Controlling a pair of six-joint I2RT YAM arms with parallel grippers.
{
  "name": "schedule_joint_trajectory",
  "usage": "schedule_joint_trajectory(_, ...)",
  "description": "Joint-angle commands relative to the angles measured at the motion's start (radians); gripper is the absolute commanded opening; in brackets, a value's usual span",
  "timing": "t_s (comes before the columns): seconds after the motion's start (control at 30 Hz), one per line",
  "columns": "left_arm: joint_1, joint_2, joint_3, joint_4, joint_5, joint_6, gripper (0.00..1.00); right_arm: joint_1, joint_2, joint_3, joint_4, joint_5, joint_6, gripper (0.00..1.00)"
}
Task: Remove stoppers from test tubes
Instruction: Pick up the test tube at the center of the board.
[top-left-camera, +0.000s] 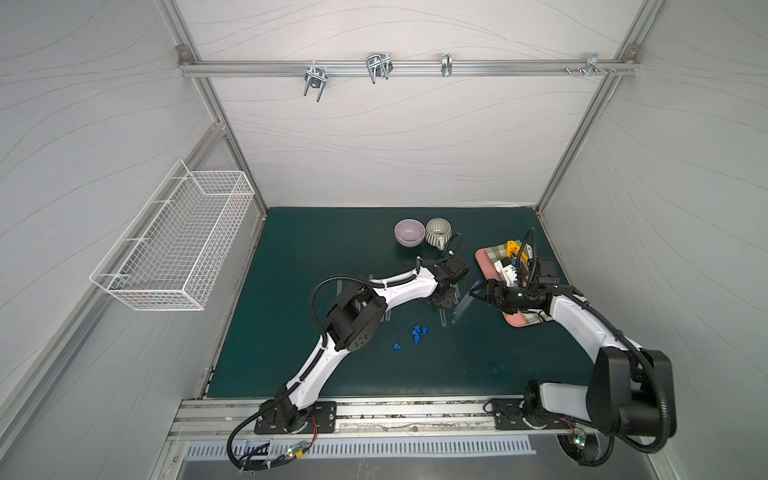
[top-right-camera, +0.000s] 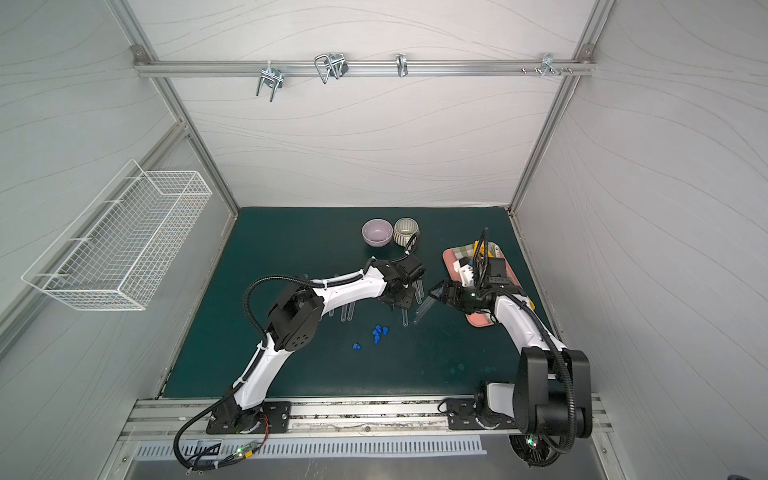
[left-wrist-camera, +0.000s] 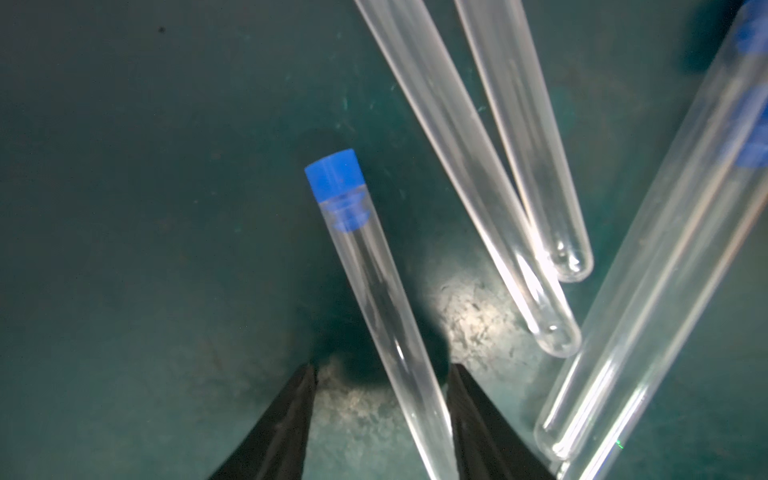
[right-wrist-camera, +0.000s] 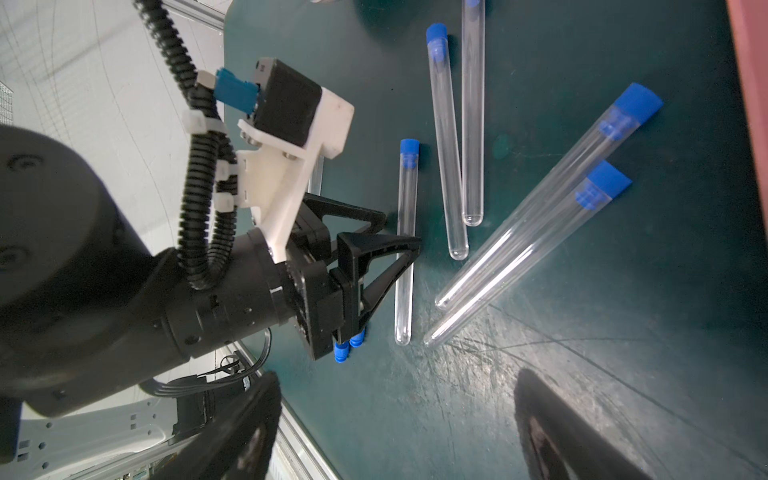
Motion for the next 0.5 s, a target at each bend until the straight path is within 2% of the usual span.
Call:
schedule_joint_trajectory(0.0,0.000,0.043,0.044,-0.044,-0.037,0.005,0.49,-0.009,-0.024,-0.008,0.004,-0.017,-0.020,0.87)
schedule_joint_trajectory(0.1,0.008,0.053,0.043,-0.046,-0.029,0.005,0.45,-0.013,-0.029,-0.008,0.003,-0.016,-0.021,0.87)
schedule_joint_trajectory(0.33,0.041,0.050,0.036,-0.053,-0.017,0.020,0.24,-0.014,-0.035,-0.010,0.000,-0.013,-0.021,0.88)
schedule_joint_trajectory(0.47,0.060,0.047,0.036,-0.063,-0.020,0.036,0.17,-0.016,-0.033,-0.010,0.001,-0.019,-0.022,0.88)
